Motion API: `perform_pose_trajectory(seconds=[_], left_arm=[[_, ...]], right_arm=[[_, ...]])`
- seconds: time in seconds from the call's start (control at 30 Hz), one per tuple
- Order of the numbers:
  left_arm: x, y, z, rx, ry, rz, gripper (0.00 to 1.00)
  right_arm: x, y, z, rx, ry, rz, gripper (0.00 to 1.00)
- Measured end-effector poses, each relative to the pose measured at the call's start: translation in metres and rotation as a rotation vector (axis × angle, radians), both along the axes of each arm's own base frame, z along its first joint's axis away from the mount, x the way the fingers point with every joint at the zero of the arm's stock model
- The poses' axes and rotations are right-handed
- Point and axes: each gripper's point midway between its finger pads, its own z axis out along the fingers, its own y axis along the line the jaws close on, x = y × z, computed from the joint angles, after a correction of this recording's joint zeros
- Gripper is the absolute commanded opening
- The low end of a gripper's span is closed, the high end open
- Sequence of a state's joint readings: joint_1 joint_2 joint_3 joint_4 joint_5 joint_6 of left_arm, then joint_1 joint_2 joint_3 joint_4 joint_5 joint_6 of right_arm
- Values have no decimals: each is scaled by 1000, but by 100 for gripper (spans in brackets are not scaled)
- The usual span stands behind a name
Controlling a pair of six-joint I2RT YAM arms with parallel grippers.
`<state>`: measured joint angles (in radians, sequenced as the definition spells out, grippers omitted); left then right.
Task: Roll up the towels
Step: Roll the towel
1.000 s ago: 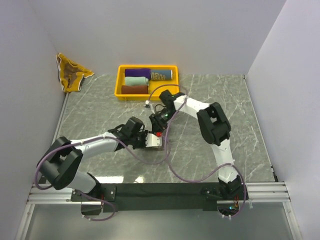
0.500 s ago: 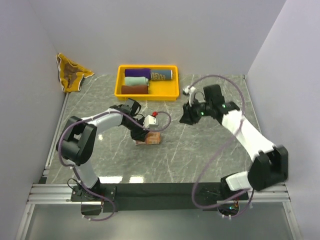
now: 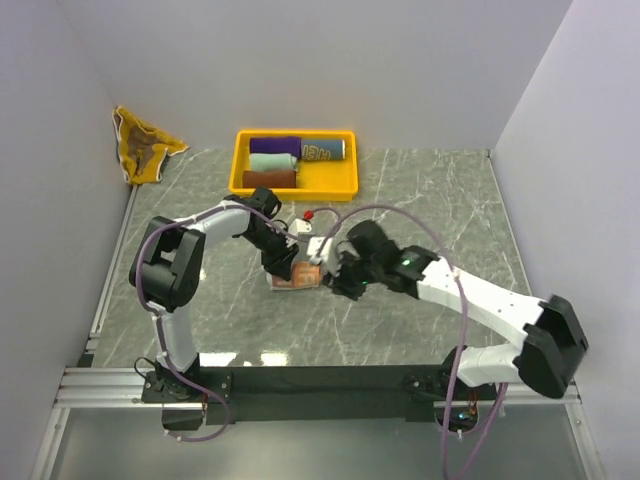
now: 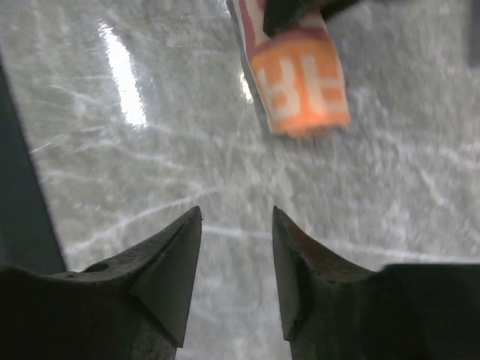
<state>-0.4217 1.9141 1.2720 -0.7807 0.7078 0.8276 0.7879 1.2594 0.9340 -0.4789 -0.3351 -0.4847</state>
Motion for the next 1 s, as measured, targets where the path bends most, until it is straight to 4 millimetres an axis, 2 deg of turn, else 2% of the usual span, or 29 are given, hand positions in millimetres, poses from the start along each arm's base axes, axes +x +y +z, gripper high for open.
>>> perform_pose_trajectory(seconds=[0.1, 0.17, 0.37, 0.5, 0.8, 1.0], left_arm=[[0, 0, 0, -3, 18, 5, 9], [0, 0, 0, -6, 27, 7, 10], [2, 1, -1, -29, 88, 24, 9], [3, 1, -1, -48, 135, 40, 10], [4, 2, 0, -68, 180, 48, 10], [4, 2, 0, -69, 183, 49, 10]], right_arm=[[-1, 26, -14, -46, -72, 45, 56], [0, 41, -22, -66, -119, 59, 64], [12, 73, -31, -79, -257, 56, 65], [23, 82, -36, -84, -309, 52, 66], [43, 86, -69, -144, -325, 62, 68], [60, 90, -74, -148, -331, 54, 69]])
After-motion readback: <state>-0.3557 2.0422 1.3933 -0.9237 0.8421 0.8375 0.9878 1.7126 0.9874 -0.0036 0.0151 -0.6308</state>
